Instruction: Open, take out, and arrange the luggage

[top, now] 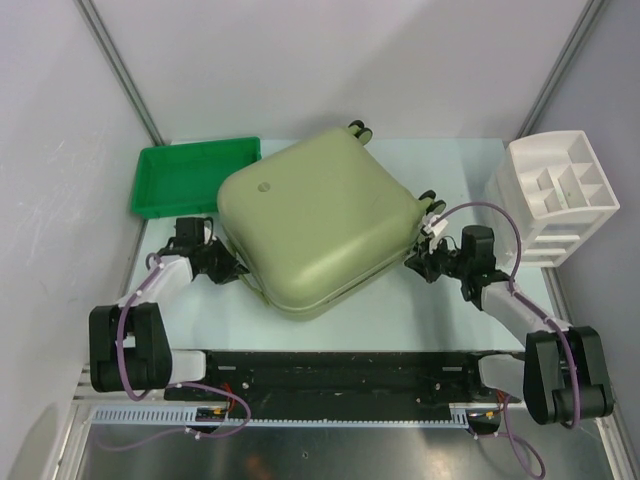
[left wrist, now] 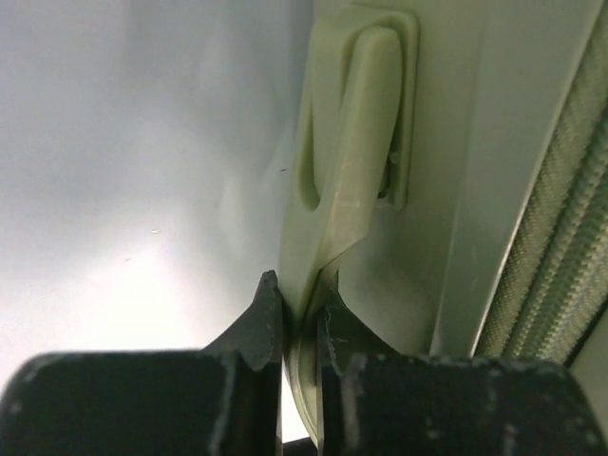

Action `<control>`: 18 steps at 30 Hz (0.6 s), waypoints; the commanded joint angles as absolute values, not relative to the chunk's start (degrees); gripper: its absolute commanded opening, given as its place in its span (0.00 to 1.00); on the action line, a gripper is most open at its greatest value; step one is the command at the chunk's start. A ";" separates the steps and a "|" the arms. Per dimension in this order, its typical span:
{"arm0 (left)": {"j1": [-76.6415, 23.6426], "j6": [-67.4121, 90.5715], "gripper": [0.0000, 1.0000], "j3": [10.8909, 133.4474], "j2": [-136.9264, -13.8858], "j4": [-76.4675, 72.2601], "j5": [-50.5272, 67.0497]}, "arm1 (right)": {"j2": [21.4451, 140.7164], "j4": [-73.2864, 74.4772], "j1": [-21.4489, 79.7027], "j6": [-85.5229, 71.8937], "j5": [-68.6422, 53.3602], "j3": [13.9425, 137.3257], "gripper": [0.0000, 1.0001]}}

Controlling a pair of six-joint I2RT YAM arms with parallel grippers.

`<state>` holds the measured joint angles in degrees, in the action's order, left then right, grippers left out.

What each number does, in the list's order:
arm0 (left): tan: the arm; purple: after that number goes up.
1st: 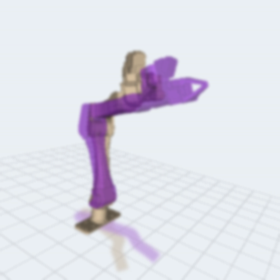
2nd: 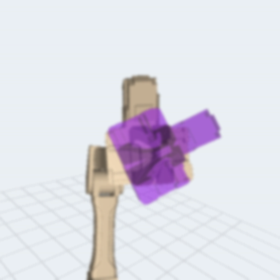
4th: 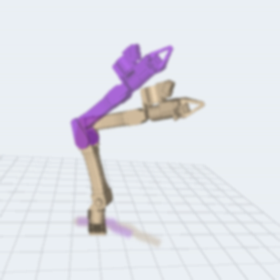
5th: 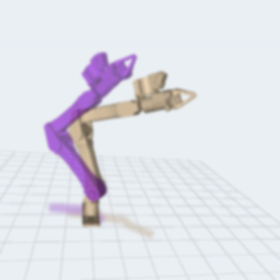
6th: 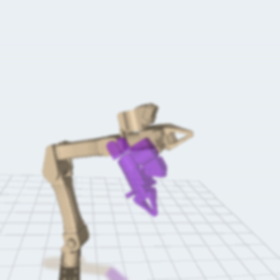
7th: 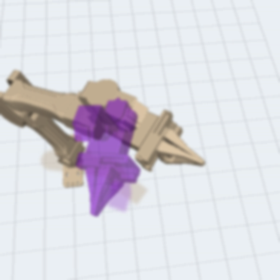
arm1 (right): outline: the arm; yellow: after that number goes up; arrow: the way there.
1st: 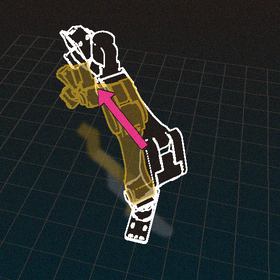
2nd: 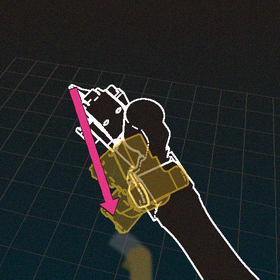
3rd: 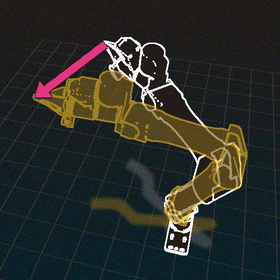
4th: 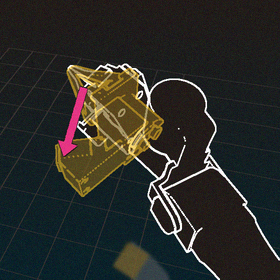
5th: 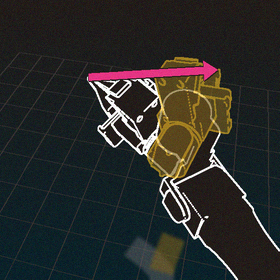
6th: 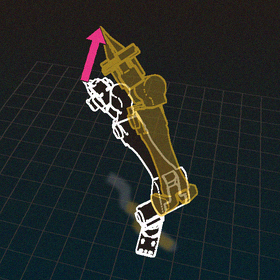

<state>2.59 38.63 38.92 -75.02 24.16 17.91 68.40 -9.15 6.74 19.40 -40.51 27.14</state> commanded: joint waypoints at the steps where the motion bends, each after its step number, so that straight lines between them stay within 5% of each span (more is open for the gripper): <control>1: 9.75 29.89 0.00 42.54 -73.56 29.97 6.43 | 62.76 -7.83 5.28 23.63 -35.60 28.04 0.00; 18: 18.46 11.69 0.00 56.15 -86.21 31.82 9.48 | 73.29 -31.10 0.44 20.49 -36.56 29.00 0.00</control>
<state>13.72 18.35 49.87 -83.57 38.20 18.72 70.65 -16.58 3.22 21.54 -40.62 26.46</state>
